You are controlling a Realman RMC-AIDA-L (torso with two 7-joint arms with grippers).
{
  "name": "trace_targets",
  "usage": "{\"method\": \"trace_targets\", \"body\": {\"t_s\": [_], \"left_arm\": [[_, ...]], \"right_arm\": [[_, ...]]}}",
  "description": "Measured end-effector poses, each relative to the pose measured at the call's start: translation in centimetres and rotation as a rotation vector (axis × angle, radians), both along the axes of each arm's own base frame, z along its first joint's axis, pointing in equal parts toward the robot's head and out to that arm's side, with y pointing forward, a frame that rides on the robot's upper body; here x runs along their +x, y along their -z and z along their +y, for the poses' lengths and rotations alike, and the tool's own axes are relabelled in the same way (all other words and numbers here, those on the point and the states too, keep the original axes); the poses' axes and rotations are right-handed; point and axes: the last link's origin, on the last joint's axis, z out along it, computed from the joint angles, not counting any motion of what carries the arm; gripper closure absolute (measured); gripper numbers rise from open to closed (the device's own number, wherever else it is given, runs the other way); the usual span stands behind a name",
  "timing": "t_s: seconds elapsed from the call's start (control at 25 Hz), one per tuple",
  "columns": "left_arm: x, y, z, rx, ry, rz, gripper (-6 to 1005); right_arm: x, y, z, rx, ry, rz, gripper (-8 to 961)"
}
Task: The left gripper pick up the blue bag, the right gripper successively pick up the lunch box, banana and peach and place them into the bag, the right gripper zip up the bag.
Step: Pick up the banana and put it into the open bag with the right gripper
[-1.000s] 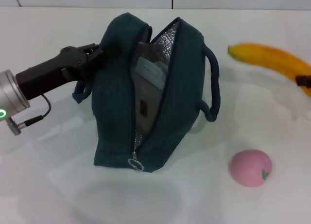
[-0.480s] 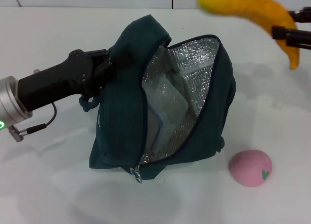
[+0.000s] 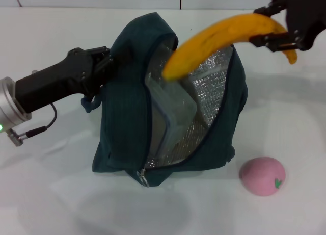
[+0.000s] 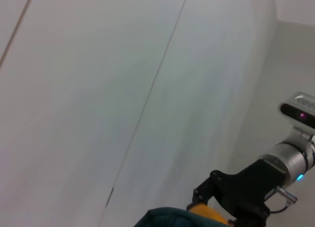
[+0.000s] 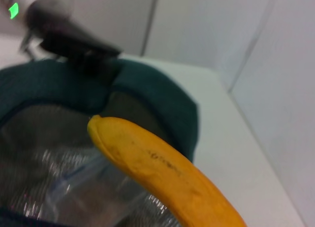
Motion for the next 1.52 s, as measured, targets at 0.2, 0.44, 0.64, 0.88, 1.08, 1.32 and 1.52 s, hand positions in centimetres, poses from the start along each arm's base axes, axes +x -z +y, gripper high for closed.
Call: {"method": "trace_targets", "body": {"t_s": [0.2,0.44,0.64,0.88,1.08,1.32,1.52], "left_arm": [[0.1,0.0,0.1,0.002,-0.001,-0.005,960],[0.2,-0.1,0.3,0.008,0.000,-0.009,960],[0.1,-0.4,0.4,0.024,-0.008,-0.016,960],[0.2,-0.5,0.6,0.026,-0.007,-0.017,959],[0.2,-0.4,0.5,0.023,-0.008,-0.015,959],[-0.2,-0.4,0.3,0.015,-0.022,-0.015,959],[-0.3,-0.4,0.2,0.012,-0.030,-0.018,959]], "right_arm": [[-3.4,1.9,0.8,-0.007,-0.081,-0.185,503],[-6.8,3.8,1.2,-0.043,-0.153,-0.254,503],[-8.5,6.6,0.8,-0.101,-0.178,-0.294,503],[-9.4,8.4,0.6,-0.147,-0.158,-0.308,503],[-10.4,8.9,0.0,-0.168,-0.171,-0.284,503],[-10.6,7.9,0.2,-0.164,-0.148,-0.213,465],[-9.1,6.5,0.4,-0.093,-0.112,-0.139,328]]}}
